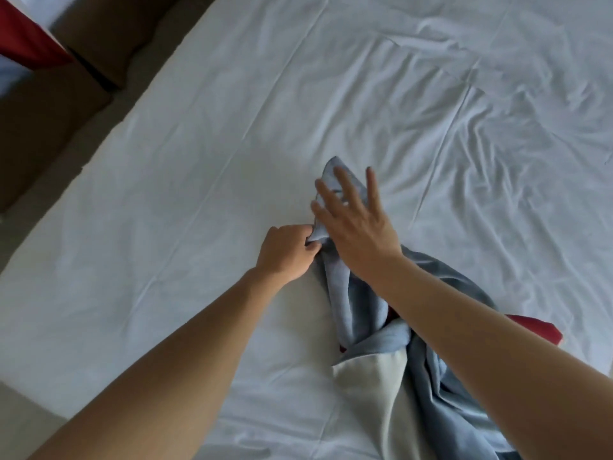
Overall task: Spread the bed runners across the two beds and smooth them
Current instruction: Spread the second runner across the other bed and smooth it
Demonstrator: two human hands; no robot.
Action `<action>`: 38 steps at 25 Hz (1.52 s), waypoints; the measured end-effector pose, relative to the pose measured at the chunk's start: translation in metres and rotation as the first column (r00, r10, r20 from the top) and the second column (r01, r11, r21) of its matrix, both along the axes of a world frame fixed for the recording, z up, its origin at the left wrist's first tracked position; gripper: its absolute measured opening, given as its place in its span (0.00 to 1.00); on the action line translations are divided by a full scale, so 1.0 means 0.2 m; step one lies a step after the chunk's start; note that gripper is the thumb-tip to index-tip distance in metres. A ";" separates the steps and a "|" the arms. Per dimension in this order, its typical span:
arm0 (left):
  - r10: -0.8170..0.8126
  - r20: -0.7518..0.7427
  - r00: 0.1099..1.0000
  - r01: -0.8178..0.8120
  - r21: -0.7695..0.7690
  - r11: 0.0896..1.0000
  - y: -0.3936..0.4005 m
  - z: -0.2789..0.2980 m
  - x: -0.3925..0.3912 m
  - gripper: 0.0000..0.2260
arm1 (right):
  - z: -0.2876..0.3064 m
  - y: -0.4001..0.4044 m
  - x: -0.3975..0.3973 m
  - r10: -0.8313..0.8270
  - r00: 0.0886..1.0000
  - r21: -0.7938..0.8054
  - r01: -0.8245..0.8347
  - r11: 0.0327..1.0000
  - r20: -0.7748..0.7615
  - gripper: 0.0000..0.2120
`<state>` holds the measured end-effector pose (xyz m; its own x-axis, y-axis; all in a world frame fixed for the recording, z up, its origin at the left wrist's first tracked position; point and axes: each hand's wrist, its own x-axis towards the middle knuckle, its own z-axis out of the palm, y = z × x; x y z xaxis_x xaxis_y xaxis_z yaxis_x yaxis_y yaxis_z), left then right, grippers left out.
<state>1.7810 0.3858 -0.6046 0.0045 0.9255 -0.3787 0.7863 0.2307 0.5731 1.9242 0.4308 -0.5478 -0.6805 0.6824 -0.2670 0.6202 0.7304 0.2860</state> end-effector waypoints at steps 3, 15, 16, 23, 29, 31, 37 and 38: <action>-0.007 -0.067 0.998 0.010 0.038 0.999 0.06 0.12 -0.28 0.09 | 0.02 0.03 -0.20 0.038 0.996 -0.109 -0.030 0.994 0.078 0.27; 0.059 0.424 0.904 0.030 -0.199 0.979 0.07 -0.05 -0.50 0.04 | -0.06 0.37 -0.44 -0.228 0.927 0.106 0.269 0.957 -0.298 0.08; 0.057 0.402 0.914 0.014 -0.172 0.985 0.07 -0.07 -0.49 0.04 | -0.07 0.38 -0.42 -0.249 0.933 0.107 0.284 0.953 -0.259 0.09; 0.202 0.074 0.977 -0.202 -0.003 0.979 0.18 -0.03 -1.19 0.15 | -0.16 0.45 -0.87 -0.246 0.962 -0.037 0.244 0.969 -0.115 0.19; 0.250 0.173 0.953 -0.258 0.029 0.966 0.03 -0.10 -1.38 0.18 | -0.25 0.35 -1.38 0.115 0.988 -0.389 -0.148 0.909 -0.108 0.25; 0.270 0.232 0.934 -0.279 0.003 0.960 0.00 -0.12 -1.39 0.17 | -0.28 0.34 -1.41 0.183 0.983 -0.360 -0.183 0.915 -0.034 0.20; 0.193 0.273 0.943 -0.177 -0.081 0.981 -0.05 -0.14 -1.29 0.17 | -0.32 0.43 -1.31 0.095 0.995 -0.153 -0.099 0.983 -0.036 0.14; 0.184 0.211 0.960 -0.184 -0.023 0.983 -0.03 -0.15 -1.31 0.19 | -0.33 0.44 -1.32 0.097 0.995 -0.126 -0.101 0.987 -0.034 0.13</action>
<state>1.5198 0.3791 -0.6342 -0.0855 0.9168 -0.3900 0.5909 0.3619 0.7211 1.6609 0.5182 -0.6128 -0.7512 0.5729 -0.3278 0.5495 0.8180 0.1701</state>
